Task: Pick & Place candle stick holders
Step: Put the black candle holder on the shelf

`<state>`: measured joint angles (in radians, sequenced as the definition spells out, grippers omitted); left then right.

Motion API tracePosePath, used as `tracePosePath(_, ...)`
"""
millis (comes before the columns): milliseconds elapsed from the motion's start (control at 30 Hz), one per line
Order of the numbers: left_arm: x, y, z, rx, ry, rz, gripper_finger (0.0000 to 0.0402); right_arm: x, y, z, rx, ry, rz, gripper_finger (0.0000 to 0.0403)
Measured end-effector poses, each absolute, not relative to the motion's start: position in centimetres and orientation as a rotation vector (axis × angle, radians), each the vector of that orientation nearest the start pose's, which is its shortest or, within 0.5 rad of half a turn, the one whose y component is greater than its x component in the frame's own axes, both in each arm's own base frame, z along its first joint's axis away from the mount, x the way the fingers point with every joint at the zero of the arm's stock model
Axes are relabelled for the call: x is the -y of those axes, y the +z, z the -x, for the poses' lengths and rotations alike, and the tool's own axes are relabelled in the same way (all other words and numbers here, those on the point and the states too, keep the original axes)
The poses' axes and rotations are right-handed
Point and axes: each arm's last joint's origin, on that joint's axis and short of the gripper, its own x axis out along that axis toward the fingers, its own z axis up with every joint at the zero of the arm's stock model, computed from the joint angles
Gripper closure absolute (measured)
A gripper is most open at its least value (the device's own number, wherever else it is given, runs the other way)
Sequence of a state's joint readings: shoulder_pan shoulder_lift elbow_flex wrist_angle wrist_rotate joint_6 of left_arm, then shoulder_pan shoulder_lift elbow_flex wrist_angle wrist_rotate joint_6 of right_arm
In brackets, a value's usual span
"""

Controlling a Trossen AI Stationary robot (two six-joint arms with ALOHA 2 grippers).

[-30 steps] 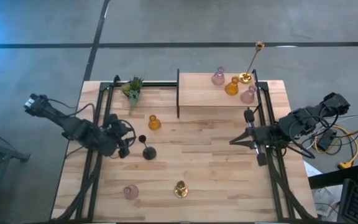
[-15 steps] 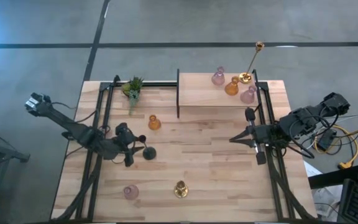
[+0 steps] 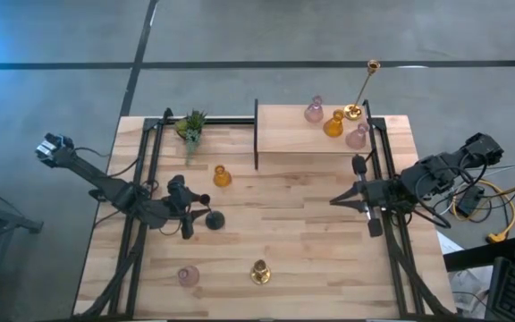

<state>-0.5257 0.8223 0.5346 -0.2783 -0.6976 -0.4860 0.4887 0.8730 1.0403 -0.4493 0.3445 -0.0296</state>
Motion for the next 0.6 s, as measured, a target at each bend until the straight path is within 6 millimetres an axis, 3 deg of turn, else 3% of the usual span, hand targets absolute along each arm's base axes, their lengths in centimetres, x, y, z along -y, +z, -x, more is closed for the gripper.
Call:
tracePosePath(267, 6.7, 23.7, -15.6, -0.4, 0.288, 0.14, 0.0249, -7.3, 37.8, -15.8, -0.26, 0.147, 0.146, 0.0394)
tracePosePath(533, 6.6, 23.0, -15.6, -0.391, 0.288, 0.147, 0.037, -7.3, 37.8, -15.8, -0.26, 0.149, 0.16, 0.0394)
tracePosePath(600, 6.6, 22.7, -15.6, -0.379, 0.29, 0.154, 0.0385, -7.3, 37.8, -15.8, -0.26, 0.15, 0.161, 0.0394)
